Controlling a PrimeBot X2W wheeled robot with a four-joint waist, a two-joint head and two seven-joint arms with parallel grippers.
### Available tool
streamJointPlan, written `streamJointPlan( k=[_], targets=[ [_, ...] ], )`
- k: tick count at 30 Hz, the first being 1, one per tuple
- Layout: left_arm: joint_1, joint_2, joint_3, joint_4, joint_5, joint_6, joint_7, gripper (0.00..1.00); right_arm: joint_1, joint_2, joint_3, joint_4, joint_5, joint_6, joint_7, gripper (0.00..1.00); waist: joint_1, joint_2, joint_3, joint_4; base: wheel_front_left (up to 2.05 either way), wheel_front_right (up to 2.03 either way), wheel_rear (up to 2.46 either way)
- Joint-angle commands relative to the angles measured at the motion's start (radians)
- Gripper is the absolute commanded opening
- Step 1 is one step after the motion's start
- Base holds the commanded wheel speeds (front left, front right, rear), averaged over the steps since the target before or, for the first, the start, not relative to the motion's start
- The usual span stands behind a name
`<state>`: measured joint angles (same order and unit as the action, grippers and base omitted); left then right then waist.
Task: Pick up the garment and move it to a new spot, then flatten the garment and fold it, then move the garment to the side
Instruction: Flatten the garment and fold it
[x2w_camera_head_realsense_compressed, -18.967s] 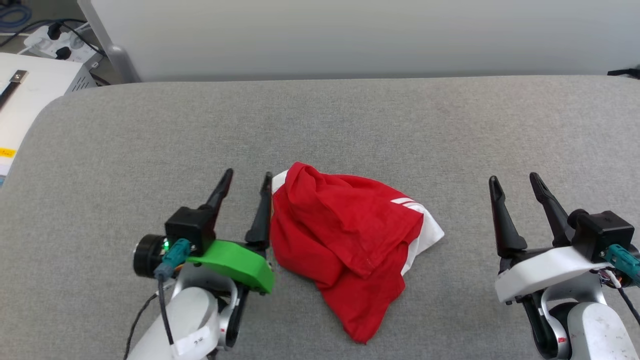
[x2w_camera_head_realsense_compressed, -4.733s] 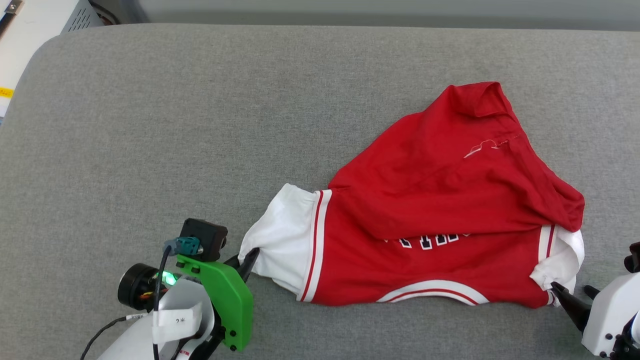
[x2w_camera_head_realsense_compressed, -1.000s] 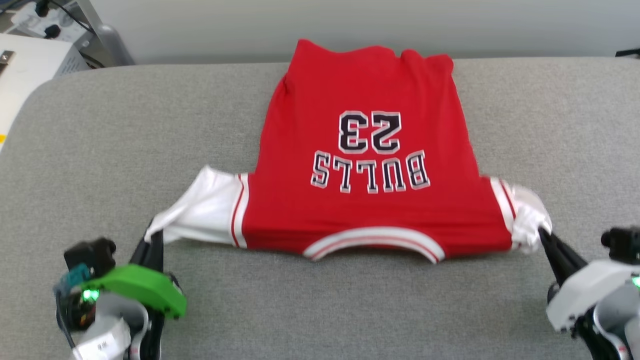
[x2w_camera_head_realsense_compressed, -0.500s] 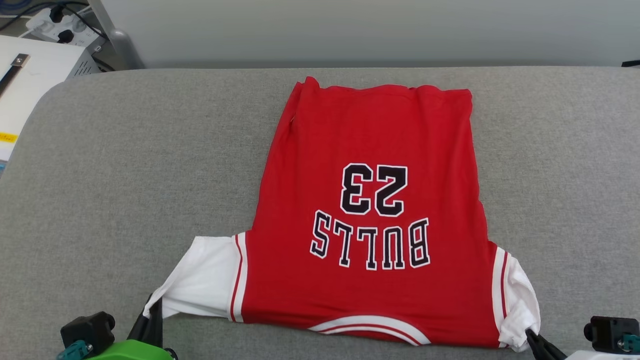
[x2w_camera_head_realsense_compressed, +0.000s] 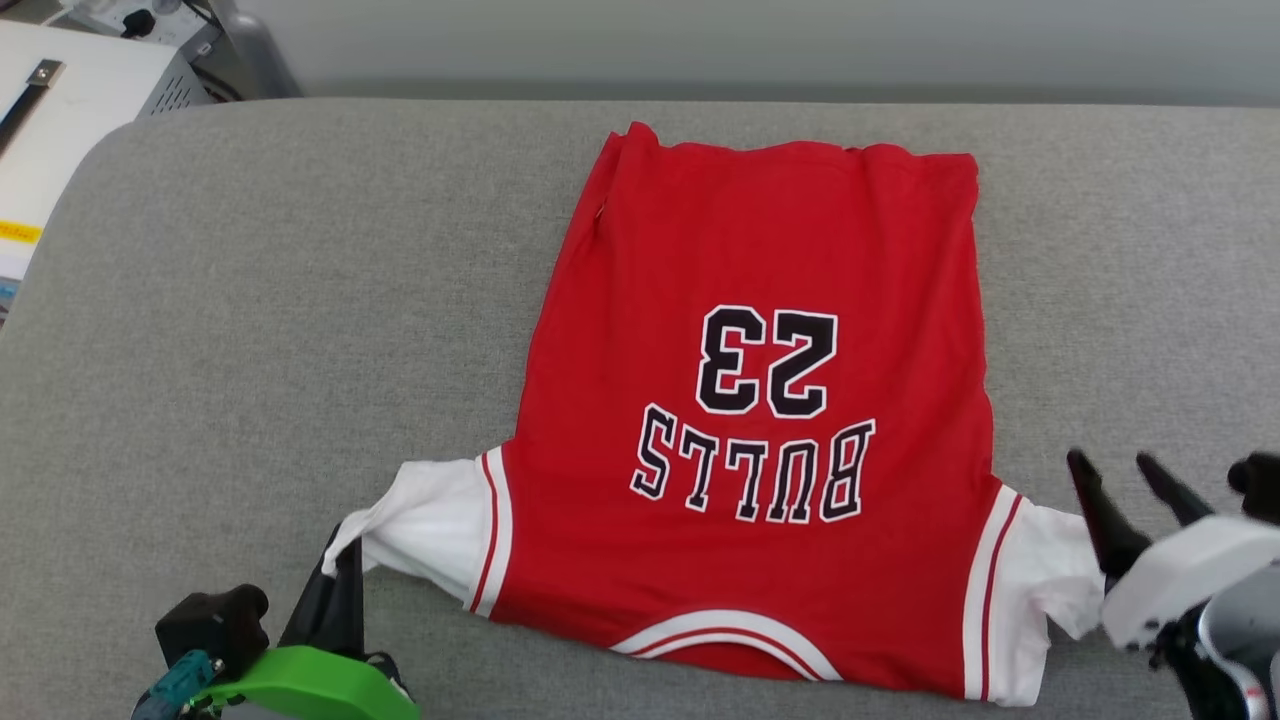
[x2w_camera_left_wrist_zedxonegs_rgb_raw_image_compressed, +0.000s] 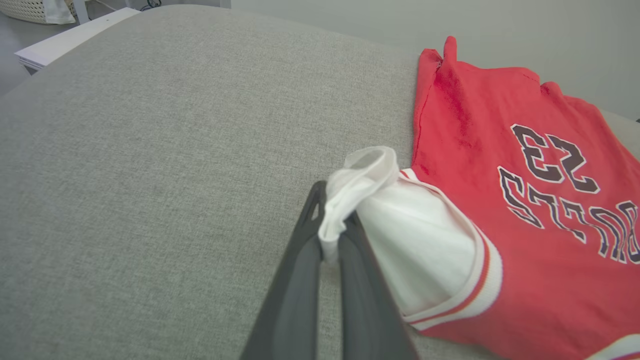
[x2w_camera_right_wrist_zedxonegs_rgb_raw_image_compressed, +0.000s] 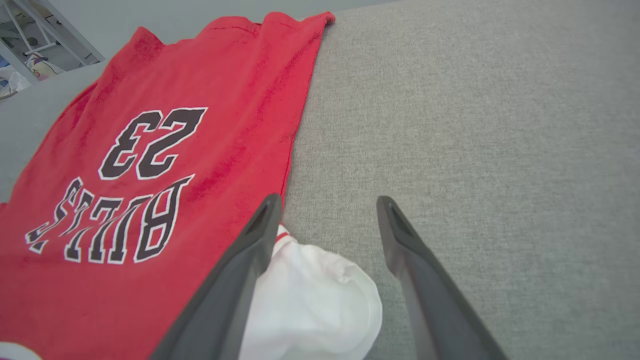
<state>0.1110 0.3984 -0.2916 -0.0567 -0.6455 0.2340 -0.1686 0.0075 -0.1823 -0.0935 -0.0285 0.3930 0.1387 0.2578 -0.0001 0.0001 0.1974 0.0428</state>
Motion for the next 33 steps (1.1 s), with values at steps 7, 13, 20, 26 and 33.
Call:
streamJointPlan(
  k=[7, 13, 20, 26, 33],
  targets=[
    [-0.110, -0.038, -0.038, -0.061, 0.061, 0.001, -0.039, 0.00, -0.374, -0.074, -0.023, 0.246, 0.058, -0.008, 0.056, 1.00, 0.0001, -0.0001, 0.112, 0.087, 0.00, 0.00, 0.00],
    [-0.179, -0.083, -0.083, -0.084, 0.095, -0.020, -0.062, 0.00, -0.677, -0.164, -0.001, 0.518, 0.069, -0.008, 0.154, 1.00, 0.0001, -0.0001, 0.191, 0.170, 0.00, 0.00, 0.00],
    [-0.257, -0.149, -0.138, -0.085, 0.110, -0.071, -0.079, 0.00, -0.936, -0.243, 0.054, 0.714, 0.038, -0.008, 0.303, 1.00, 0.0001, -0.0001, 0.285, 0.260, 0.00, 0.00, 0.00],
    [-0.292, -0.189, -0.161, -0.053, 0.115, -0.118, -0.088, 0.00, -1.062, -0.276, 0.069, 0.808, -0.018, -0.008, 0.358, 1.00, 0.0001, -0.0001, 0.347, 0.300, 0.00, 0.00, 0.00],
    [-0.308, -0.218, -0.141, -0.029, 0.122, -0.147, -0.092, 0.00, -1.064, -0.269, 0.130, 0.914, -0.042, -0.008, 0.451, 1.00, 0.0001, -0.0001, 0.374, 0.307, 0.00, 0.00, 0.00]
  ],
)
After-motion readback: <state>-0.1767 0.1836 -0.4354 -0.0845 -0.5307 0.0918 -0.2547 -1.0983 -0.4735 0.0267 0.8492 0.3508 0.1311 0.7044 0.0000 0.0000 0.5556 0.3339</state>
